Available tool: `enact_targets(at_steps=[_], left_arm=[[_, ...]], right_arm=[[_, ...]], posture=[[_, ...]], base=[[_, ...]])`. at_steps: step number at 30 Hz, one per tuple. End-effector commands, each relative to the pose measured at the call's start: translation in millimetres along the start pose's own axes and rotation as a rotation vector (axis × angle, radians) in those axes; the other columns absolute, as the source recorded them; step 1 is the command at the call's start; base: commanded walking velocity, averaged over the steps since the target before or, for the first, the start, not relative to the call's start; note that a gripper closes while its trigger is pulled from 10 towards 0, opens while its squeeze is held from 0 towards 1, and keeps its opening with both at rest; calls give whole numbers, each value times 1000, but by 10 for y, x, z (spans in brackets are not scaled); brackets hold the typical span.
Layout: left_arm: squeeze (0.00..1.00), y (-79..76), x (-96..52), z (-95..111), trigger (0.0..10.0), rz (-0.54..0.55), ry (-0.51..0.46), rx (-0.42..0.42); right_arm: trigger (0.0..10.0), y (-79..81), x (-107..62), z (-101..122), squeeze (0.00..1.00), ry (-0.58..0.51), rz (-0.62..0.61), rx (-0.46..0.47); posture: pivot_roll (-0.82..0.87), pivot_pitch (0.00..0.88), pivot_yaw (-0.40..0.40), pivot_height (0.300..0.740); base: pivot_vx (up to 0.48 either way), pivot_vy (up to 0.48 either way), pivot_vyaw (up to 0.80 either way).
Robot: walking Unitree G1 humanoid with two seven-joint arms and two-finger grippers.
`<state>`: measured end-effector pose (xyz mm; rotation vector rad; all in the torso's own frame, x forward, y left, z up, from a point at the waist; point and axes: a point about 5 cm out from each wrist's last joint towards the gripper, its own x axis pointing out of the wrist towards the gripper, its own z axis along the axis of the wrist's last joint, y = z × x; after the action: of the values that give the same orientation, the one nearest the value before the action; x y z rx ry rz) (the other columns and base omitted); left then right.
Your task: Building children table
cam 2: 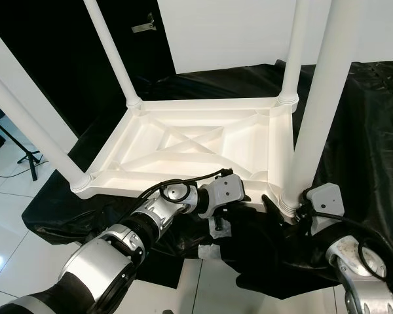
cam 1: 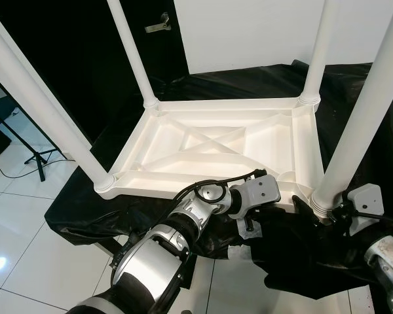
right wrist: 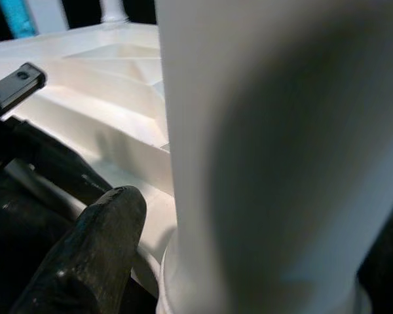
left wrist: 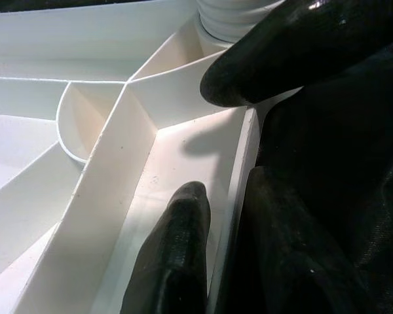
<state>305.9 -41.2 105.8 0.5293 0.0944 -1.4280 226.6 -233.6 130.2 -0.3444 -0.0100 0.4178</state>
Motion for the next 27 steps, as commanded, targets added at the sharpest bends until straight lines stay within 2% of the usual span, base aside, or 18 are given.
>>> enact_targets(at_steps=[1, 4, 5, 8, 9, 10, 11, 12, 21, 25, 26, 27], left_arm=[[0, -130, 46, -196, 10000, 40, 70, -75], [0, -129, 43, -198, 10000, 41, 70, -75], [0, -123, 36, -204, 10000, 44, 72, -75], [0, -115, 29, -206, 10000, 49, 73, -75], [0, -113, 27, -207, 10000, 51, 73, -76], [0, -112, 26, -208, 10000, 52, 73, -76], [0, -112, 26, -208, 10000, 52, 73, -76], [0, -110, 24, -210, 10000, 53, 73, -77], [0, -109, 15, -221, 10000, 57, 75, -80], [0, -112, 20, -216, 10000, 56, 74, -80], [0, -116, 29, -208, 10000, 55, 72, -79], [0, -116, 29, -208, 10000, 55, 72, -79]], right_arm=[[10000, -8, 21, -16, 0, 8, 33, -2], [10000, -31, 34, 2, 0, 6, 56, -6], [10000, -67, 57, 17, 0, 24, 152, -10], [10000, -103, 58, 14, 0, 48, 232, -9], [6000, -116, 52, 7, 0, 55, 251, -11], [4353, -129, 47, 2, 0, 60, 264, -12], [4353, -129, 47, 2, 0, 60, 264, -12], [0, -149, 37, -7, 0, 70, 284, -11], [0, -307, -12, -18, 0, 98, 319, -39], [0, -308, -35, -40, 0, 110, 321, -29], [0, -245, -67, -102, 0, 118, 282, 16], [0, -245, -67, -102, 0, 118, 282, 16]], posture=[[-42, 0, 138, 740], [-42, 0, 138, 740], [-35, 0, 135, 740], [-29, 0, 132, 740], [-27, 0, 131, 740], [-24, 0, 129, 740], [-24, 0, 129, 740], [-24, 0, 129, 740], [-24, 0, 129, 740], [-27, 0, 129, 740], [-26, 0, 125, 740], [-26, 0, 125, 740]], base=[[0, 0, 0], [0, 0, 0], [0, 0, 0], [0, 0, 0], [0, 0, 0], [0, 0, 0], [0, 0, 0], [0, 0, 0], [0, 0, 0], [0, 0, 0], [0, 0, 0], [0, 0, 0]])
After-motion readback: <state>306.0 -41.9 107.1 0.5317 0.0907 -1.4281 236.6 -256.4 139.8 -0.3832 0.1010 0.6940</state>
